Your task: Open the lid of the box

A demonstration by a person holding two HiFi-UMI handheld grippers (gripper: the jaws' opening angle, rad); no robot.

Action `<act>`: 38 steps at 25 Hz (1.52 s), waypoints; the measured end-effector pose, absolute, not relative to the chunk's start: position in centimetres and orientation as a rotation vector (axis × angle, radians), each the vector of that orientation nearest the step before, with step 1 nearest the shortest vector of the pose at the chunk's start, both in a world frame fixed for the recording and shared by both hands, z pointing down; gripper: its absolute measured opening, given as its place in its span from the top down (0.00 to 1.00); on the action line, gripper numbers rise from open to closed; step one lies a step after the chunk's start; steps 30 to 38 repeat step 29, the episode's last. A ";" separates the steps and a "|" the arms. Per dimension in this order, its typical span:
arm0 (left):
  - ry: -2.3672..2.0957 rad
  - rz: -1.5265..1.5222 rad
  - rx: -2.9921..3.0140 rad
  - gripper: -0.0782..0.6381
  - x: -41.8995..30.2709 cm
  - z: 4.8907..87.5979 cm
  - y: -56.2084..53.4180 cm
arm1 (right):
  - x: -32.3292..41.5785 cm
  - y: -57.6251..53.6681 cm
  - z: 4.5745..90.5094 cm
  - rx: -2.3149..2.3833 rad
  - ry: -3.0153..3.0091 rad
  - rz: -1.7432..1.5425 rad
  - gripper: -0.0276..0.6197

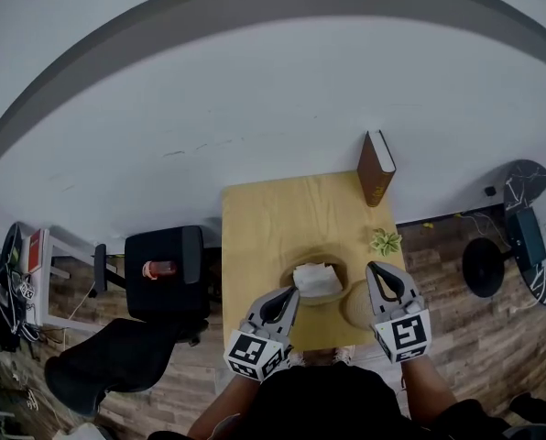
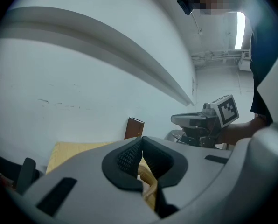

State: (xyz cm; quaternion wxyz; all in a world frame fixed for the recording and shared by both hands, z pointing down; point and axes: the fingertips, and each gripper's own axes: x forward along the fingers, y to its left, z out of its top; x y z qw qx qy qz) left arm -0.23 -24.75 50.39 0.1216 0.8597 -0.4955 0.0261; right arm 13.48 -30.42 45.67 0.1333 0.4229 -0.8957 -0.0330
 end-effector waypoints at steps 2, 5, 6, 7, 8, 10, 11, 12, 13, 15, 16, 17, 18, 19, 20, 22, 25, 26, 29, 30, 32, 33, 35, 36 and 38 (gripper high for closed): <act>-1.444 0.069 2.519 0.87 -0.1 50.1 -24.8 | 13.8 -30.4 45.6 1.250 -2.567 -0.075 0.93; -1.437 0.067 2.534 0.87 0.1 49.9 -25.0 | 13.7 -30.4 45.4 1.252 -2.559 -0.095 0.93; -1.436 0.064 2.538 0.87 0.1 49.8 -25.0 | 13.6 -30.4 45.2 1.251 -2.572 -0.111 0.93; -1.435 0.061 2.541 0.87 0.1 49.7 -25.1 | 13.6 -30.3 44.9 1.252 -2.580 -0.120 0.93; -1.434 0.060 2.545 0.87 0.2 49.7 -25.1 | 13.6 -30.2 44.7 1.257 -2.575 -0.113 0.93; -1.431 0.058 2.551 0.87 0.2 49.5 -25.1 | 13.8 -29.8 44.6 1.263 -2.532 -0.077 0.93; -1.428 0.057 2.552 0.87 0.3 49.5 -25.0 | 13.9 -29.7 44.6 1.261 -2.523 -0.068 0.93; -1.424 0.056 2.554 0.87 0.3 49.4 -25.0 | 13.9 -29.6 44.6 1.261 -2.530 -0.068 0.93; -1.420 0.055 2.554 0.87 0.4 49.4 -25.0 | 13.8 -29.5 44.7 1.263 -2.541 -0.069 0.93; -1.413 0.055 2.552 0.87 0.4 49.5 -25.0 | 13.8 -29.5 44.8 1.275 -2.548 -0.056 0.93; -1.411 0.056 2.553 0.87 0.5 49.5 -25.0 | 13.8 -29.4 44.8 1.277 -2.541 -0.055 0.93; -1.407 0.056 2.557 0.87 0.6 49.6 -25.0 | 13.9 -29.4 44.8 1.275 -2.534 -0.061 0.93; -1.403 0.056 2.562 0.87 0.7 49.6 -25.0 | 13.9 -29.3 44.8 1.277 -2.538 -0.071 0.93; -1.398 0.056 2.564 0.87 0.8 49.6 -25.0 | 13.9 -29.3 44.9 1.282 -2.547 -0.077 0.93; -1.394 0.055 2.564 0.87 0.9 49.5 -24.9 | 13.9 -29.2 45.0 1.284 -2.552 -0.080 0.93; -1.388 0.055 2.562 0.87 1.0 49.5 -24.9 | 14.0 -29.1 45.2 1.287 -2.550 -0.077 0.93; -1.389 0.063 2.570 0.87 1.1 49.7 -24.9 | 14.0 -29.1 45.3 1.272 -2.541 -0.095 0.93; -1.390 0.063 2.572 0.87 1.1 49.6 -24.9 | 14.0 -29.1 45.2 1.265 -2.539 -0.106 0.93; -1.390 0.058 2.569 0.87 1.1 49.6 -25.0 | 14.1 -29.1 45.3 1.267 -2.531 -0.111 0.93; -1.390 0.058 2.569 0.87 1.1 49.6 -25.0 | 14.1 -29.1 45.3 1.267 -2.531 -0.111 0.93; -1.390 0.058 2.569 0.87 1.1 49.6 -25.0 | 14.1 -29.1 45.3 1.267 -2.531 -0.111 0.93; -1.390 0.058 2.569 0.87 1.1 49.6 -25.0 | 14.1 -29.1 45.3 1.267 -2.531 -0.111 0.93; -1.390 0.058 2.569 0.87 1.1 49.6 -25.0 | 14.1 -29.1 45.3 1.267 -2.531 -0.111 0.93; -1.390 0.058 2.569 0.87 1.1 49.6 -25.0 | 14.1 -29.1 45.3 1.267 -2.531 -0.111 0.93; -1.390 0.058 2.569 0.87 1.1 49.6 -25.0 | 14.1 -29.1 45.3 1.267 -2.531 -0.111 0.93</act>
